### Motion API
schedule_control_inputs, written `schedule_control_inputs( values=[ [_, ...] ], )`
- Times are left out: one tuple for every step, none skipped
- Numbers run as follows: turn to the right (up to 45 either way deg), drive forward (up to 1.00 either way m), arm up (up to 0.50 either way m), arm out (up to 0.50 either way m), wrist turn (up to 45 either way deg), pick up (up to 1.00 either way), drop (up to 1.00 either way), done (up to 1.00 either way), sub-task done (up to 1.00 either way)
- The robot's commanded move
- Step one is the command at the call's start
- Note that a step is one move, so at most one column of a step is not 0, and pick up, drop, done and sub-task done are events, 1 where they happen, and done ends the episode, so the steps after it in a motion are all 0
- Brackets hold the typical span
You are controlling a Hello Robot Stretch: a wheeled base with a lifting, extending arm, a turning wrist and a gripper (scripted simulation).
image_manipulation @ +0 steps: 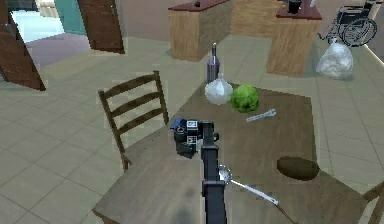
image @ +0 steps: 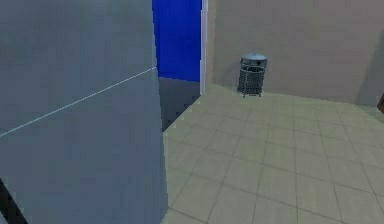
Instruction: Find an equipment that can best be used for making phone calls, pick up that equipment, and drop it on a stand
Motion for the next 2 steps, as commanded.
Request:
schedule_control_inputs(
  values=[
    [0.0, 0.0, 0.26, 0.0, 0.0, 0.0, 0.0, 0.0, 0.0],
    [0.0, 0.0, 0.0, 0.0, -45.0, 0.0, 0.0, 0.0, 0.0]
  ],
)
